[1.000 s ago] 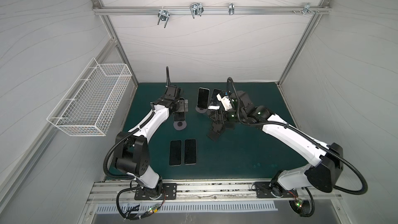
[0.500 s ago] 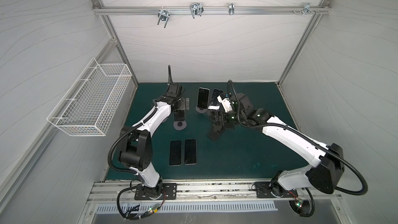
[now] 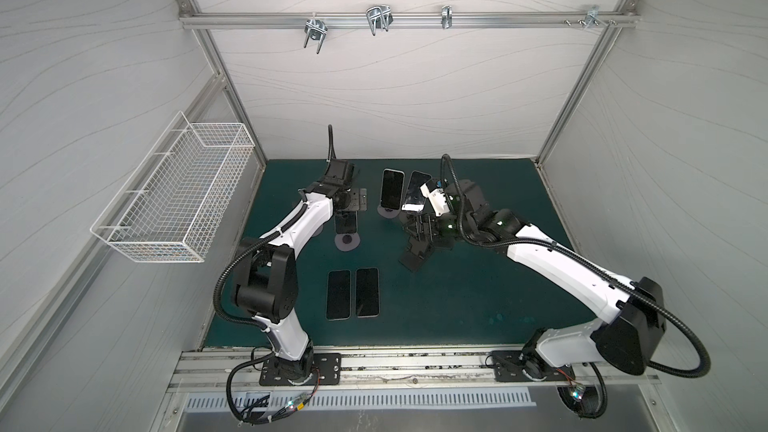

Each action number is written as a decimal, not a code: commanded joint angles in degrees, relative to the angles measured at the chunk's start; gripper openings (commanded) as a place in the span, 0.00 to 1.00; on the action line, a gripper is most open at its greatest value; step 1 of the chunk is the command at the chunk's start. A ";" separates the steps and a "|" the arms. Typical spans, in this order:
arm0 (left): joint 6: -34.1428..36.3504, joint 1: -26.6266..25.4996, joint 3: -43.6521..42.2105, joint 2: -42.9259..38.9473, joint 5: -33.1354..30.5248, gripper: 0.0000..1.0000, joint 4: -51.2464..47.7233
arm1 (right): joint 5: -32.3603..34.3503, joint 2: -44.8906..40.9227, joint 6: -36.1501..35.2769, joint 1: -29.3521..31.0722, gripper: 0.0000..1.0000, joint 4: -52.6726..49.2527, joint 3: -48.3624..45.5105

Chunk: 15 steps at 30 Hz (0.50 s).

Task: Remove the phone from the phone stand
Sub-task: 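Lower the left gripper around the mint-framed phone on its stand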

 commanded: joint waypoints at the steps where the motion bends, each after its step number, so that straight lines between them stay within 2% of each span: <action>1: 0.51 -0.52 3.60 1.30 -1.61 0.97 -0.08 | -1.69 -2.63 1.27 -0.33 0.78 3.19 -1.40; 15: -1.51 -1.87 4.27 2.71 -5.33 0.94 -1.27 | -8.13 3.38 4.01 -0.60 0.78 6.62 1.10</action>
